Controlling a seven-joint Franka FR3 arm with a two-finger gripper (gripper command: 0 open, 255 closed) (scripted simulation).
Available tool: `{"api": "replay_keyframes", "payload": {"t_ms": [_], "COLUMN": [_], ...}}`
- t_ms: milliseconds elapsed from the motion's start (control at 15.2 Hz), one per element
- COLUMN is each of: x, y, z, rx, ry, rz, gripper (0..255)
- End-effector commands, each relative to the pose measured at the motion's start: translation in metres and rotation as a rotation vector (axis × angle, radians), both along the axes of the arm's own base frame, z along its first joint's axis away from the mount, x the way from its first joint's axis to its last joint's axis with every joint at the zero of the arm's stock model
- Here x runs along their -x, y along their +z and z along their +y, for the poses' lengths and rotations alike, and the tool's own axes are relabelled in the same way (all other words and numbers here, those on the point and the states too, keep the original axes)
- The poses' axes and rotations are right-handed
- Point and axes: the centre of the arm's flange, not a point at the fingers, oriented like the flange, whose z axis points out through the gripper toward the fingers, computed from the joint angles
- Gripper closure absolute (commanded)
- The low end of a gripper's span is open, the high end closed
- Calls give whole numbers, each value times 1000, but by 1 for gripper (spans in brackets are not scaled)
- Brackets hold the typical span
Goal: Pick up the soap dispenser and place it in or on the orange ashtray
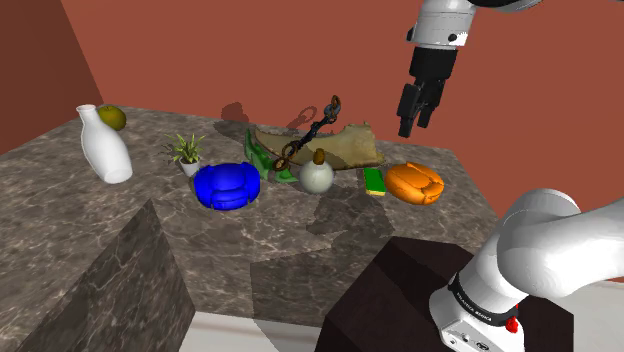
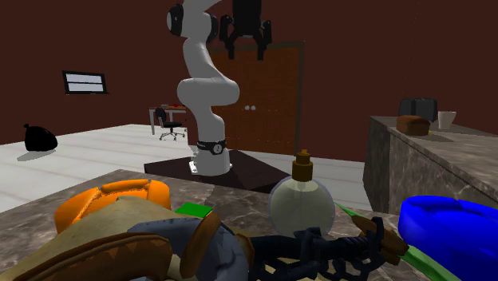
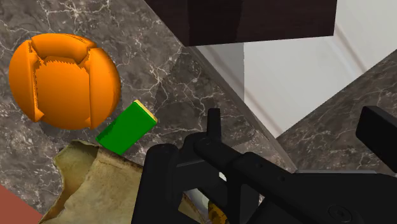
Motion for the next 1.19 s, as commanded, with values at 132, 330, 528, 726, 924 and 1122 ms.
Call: {"api": "replay_keyframes", "payload": {"t_ms": [132,330,528,726,924,1122], "x": [-20,-51,-82,-113,-144,-175], "y": [-15,-39,-61,-84,-106,-128], "z": [-3,-7,-12,-17,-21,-26], "rx": [2,4,6,8,11,13], "ry": [-1,-2,-3,-4,-4,-5], "rz": [-5,-12,-19,-26,-33,-40], "gripper": [0,0,0,0,0,0]}}
